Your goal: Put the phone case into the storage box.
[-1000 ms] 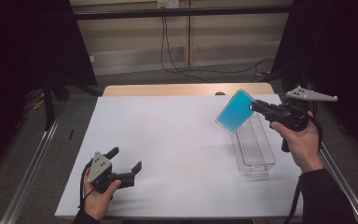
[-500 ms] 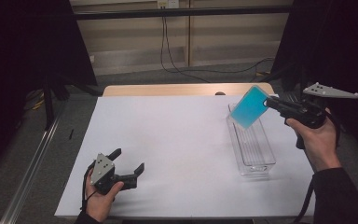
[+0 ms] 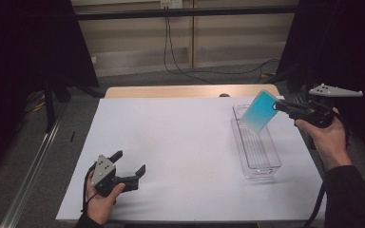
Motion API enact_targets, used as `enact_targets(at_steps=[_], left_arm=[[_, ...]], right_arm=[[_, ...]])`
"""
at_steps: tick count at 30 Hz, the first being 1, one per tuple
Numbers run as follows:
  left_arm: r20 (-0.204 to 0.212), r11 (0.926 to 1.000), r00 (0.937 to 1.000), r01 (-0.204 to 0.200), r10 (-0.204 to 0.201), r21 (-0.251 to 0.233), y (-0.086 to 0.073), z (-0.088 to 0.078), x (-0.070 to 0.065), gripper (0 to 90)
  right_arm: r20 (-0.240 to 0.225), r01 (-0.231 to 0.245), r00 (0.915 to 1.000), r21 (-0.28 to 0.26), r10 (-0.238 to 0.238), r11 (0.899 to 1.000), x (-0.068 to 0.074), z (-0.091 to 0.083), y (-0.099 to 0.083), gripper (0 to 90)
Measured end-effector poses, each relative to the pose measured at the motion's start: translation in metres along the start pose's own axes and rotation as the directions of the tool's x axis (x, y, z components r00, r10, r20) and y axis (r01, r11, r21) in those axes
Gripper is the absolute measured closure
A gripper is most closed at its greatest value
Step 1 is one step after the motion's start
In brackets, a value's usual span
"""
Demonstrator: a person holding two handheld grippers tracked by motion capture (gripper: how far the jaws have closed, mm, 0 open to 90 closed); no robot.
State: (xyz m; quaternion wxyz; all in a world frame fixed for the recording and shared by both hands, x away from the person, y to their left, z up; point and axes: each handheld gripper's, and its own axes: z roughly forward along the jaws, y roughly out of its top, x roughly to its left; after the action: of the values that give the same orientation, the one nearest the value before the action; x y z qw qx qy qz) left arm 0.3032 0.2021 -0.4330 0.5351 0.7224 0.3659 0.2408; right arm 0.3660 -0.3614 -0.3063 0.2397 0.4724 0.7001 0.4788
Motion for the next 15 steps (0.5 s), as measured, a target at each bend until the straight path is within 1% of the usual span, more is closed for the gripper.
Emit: enact_targets(at_steps=[2, 8, 11, 15], left_arm=[[-0.001, 1.0, 1.0, 0.008, -0.008, 0.001, 0.0, 0.0, -0.001, 3.0], [-0.005, 1.0, 1.0, 0.001, -0.001, 0.002, 0.0, 0.0, -0.001, 3.0], [-0.01, 1.0, 0.9999, 0.006, -0.006, 0.004, 0.0, 0.0, -0.001, 3.1], [-0.016, 1.0, 0.9999, 0.004, -0.004, 0.003, 0.0, 0.0, 0.001, 3.0]], right_arm=[[-0.007, 0.003, 1.0, 0.005, -0.003, 1.0, -0.002, 0.001, -0.001, 81.2], [-0.024, 0.02, 0.9995, 0.014, -0.019, 1.0, -0.007, 0.005, -0.002, 81.1], [-0.024, 0.02, 0.9995, 0.026, -0.02, 0.999, -0.008, 0.009, -0.002, 81.1], [-0.027, 0.048, 0.9986, 0.042, -0.046, 0.998, -0.009, 0.015, -0.002, 81.2]])
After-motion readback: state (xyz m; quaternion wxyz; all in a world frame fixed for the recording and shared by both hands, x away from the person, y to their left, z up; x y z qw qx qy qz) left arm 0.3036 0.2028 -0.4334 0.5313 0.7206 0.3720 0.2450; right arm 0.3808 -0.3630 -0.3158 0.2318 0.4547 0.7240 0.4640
